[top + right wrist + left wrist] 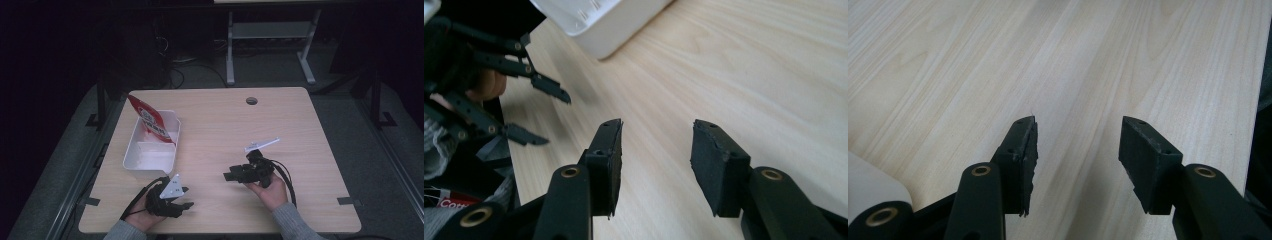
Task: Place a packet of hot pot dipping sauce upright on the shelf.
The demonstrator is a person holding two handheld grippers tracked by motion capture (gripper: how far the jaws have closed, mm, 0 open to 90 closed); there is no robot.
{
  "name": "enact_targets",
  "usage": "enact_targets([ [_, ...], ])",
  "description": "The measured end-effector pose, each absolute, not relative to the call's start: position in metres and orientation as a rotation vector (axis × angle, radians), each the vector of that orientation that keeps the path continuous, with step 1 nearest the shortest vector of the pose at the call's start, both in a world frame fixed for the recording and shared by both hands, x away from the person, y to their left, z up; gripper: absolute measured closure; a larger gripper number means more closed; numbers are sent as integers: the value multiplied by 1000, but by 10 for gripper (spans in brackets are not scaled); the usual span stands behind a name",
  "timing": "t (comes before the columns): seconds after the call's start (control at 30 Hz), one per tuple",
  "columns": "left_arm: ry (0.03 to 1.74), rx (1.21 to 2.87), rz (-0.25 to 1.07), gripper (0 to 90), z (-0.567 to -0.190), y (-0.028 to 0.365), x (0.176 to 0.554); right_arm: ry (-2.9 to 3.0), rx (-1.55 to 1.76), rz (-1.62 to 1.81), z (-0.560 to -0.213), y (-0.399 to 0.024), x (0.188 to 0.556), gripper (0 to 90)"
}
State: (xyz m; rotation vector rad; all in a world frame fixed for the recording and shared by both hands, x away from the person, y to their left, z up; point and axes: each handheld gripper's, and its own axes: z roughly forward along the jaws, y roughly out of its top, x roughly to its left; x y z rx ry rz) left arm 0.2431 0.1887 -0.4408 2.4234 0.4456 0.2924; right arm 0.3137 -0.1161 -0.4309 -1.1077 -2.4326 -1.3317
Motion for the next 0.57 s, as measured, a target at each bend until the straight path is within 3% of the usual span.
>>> enact_targets([
  [0.57,446,2422,295,428,-441,187,242,-2421,-1098,-1347,-449,-146,272,509],
])
